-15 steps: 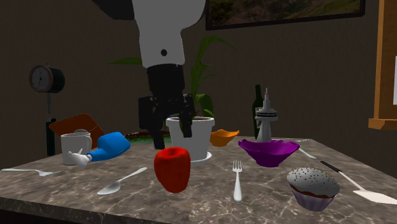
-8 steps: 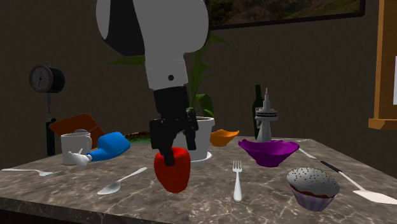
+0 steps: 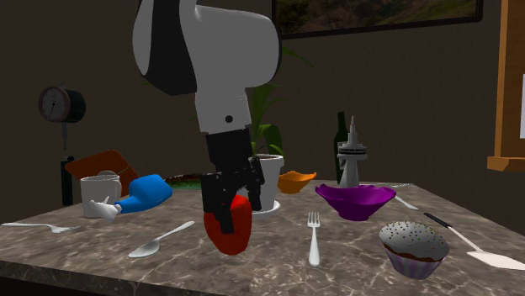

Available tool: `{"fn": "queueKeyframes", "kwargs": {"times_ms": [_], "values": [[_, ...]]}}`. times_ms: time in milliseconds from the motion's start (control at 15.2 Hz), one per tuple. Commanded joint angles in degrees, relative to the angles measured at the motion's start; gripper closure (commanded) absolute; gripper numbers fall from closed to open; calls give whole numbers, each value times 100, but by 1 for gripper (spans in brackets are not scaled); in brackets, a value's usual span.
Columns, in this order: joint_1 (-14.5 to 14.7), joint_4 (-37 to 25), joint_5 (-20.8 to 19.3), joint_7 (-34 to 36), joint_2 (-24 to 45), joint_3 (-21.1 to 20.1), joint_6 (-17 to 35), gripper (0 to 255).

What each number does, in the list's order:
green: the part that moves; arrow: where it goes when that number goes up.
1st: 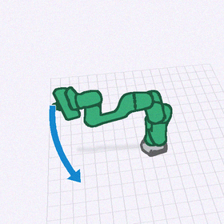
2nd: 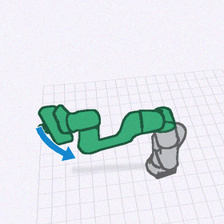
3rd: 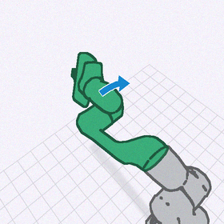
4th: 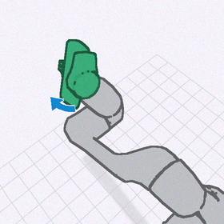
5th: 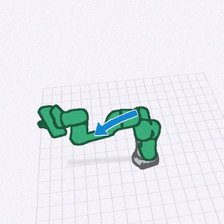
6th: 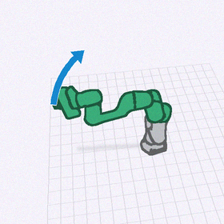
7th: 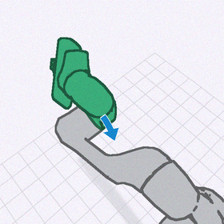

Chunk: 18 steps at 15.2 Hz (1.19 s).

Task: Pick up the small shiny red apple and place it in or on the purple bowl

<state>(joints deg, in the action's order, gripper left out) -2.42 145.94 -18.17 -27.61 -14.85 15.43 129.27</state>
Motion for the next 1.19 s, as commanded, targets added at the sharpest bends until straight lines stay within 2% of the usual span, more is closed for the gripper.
{"fn": "queueKeyframes", "kwargs": {"times_ms": [0, 132, 198, 792, 1122], "values": [[0, 1, 0, 1, 1, 0, 3, 0], [0, 1, 0, 0, 1, 0, 2, 0], [0, 1, 0, 0, 1, 0, 2, 255], [0, 1, 0, 1, 1, 0, 3, 255], [13, -190, 41, -62, -250, -41, -435, 255]]}}
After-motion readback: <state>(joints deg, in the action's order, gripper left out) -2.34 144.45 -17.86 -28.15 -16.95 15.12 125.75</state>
